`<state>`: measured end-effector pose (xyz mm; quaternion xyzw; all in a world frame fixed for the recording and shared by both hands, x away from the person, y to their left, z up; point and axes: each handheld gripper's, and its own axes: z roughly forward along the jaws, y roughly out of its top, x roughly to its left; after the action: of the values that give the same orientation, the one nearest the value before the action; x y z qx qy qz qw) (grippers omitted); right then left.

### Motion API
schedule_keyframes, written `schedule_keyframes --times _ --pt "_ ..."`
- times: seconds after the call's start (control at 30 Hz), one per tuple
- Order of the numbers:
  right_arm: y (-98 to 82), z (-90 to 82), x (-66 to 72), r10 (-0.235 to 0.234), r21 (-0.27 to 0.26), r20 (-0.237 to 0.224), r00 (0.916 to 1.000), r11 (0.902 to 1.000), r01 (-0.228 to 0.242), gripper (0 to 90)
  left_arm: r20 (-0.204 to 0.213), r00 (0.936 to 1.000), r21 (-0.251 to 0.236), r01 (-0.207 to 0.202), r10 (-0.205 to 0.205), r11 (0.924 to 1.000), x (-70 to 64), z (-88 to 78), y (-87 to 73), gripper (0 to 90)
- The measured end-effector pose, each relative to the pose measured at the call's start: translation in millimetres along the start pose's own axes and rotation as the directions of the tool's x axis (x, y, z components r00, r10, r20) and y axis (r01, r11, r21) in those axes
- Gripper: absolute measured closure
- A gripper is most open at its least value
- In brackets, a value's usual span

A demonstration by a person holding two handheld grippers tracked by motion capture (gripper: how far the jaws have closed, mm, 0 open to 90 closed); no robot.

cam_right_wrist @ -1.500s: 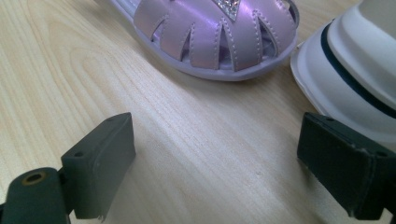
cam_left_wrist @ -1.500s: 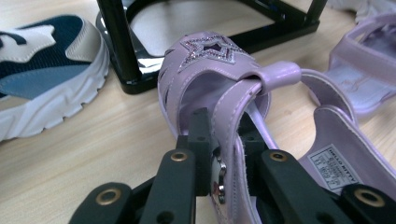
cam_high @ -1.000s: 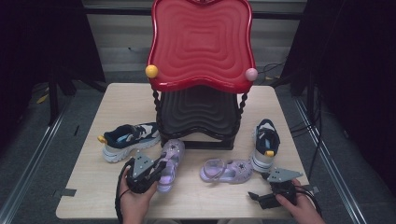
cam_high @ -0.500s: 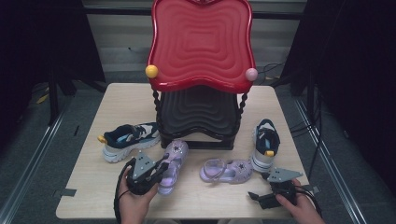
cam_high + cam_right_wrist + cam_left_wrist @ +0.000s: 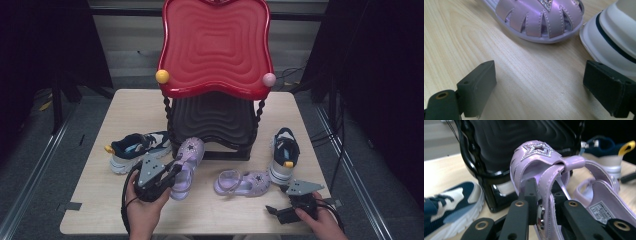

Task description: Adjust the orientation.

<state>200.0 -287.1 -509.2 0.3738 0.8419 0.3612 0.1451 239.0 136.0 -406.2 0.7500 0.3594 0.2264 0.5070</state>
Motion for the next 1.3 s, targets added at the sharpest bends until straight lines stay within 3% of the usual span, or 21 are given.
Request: schedule_keyframes --times 0.37,0.6,0.87,1.1,1.3 --pt "0.0 0.0 0.0 0.0 0.0 0.0 1.0 1.0 0.0 10.6 -0.034 0.9992 -0.054 0.018 -0.02 0.9984 1.4 13.7 22.8 80.4" --pt "0.0 0.0 0.1 0.0 0.0 0.0 1.0 1.0 0.0 10.6 -0.066 0.996 -0.1 0.054 -0.061 0.9935 -1.2 30.5 31.8 80.4" --pt "0.0 0.0 0.0 0.0 0.0 0.0 1.0 1.0 0.0 10.6 -0.108 0.9897 -0.147 0.077 -0.093 0.9862 0.7 46.8 36.7 80.3" --pt "0.0 0.0 0.0 0.0 0.0 0.0 1.0 1.0 0.0 10.6 -0.147 0.9862 -0.156 0.053 -0.076 0.9863 5.4 57.1 41.0 80.2" --pt "0.0 0.0 0.0 0.0 0.0 0.0 1.0 1.0 0.0 10.6 -0.163 0.9816 -0.171 0.071 -0.099 0.9827 7.4 65.9 41.4 80.2"
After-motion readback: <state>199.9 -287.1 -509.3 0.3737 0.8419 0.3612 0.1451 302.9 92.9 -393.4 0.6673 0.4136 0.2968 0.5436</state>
